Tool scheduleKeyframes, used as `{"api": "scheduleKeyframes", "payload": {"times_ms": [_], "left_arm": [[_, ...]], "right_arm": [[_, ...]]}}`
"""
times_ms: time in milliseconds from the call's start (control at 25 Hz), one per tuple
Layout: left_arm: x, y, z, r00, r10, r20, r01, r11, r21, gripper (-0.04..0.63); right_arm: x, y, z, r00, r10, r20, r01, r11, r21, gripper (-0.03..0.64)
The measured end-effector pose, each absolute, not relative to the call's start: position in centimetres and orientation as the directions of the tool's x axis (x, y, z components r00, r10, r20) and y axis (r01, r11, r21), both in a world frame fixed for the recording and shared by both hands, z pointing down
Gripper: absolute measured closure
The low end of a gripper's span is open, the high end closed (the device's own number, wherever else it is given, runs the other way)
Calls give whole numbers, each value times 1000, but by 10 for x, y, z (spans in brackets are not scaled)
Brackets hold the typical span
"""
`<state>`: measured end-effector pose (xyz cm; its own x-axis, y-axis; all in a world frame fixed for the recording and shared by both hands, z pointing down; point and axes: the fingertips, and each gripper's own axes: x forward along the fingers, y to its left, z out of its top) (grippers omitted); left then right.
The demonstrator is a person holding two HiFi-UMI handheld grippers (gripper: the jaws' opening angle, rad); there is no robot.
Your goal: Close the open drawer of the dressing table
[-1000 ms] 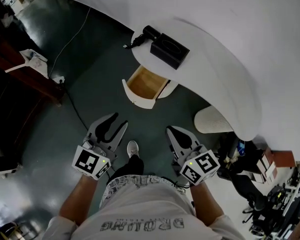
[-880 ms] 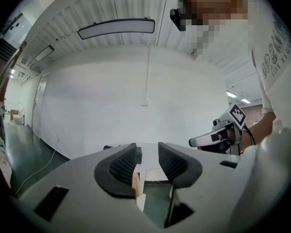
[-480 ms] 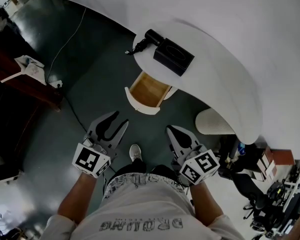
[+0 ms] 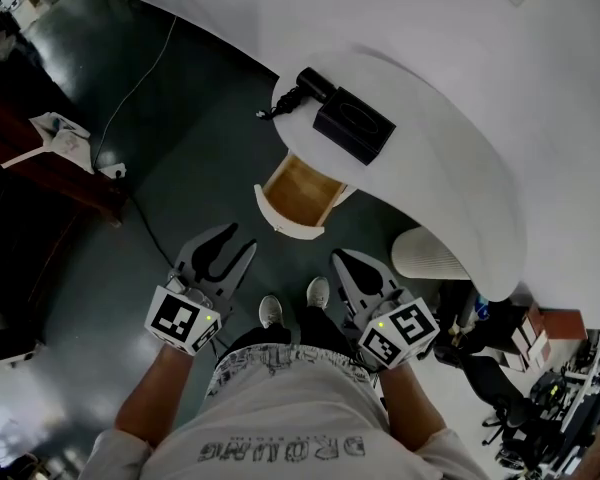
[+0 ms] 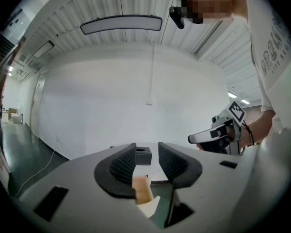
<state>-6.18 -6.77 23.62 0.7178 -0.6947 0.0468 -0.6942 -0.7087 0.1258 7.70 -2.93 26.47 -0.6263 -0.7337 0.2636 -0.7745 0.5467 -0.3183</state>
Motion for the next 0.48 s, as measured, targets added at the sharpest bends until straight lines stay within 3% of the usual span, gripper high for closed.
{"api": "scheduleKeyframes", "payload": {"times_ms": [480], "left_arm": [[-59,-112,241,666,-743,60,-744,-657,122,437]], "right_arm": [[79,-84,269,-684,-684,255,-726,603,-329,609]]}}
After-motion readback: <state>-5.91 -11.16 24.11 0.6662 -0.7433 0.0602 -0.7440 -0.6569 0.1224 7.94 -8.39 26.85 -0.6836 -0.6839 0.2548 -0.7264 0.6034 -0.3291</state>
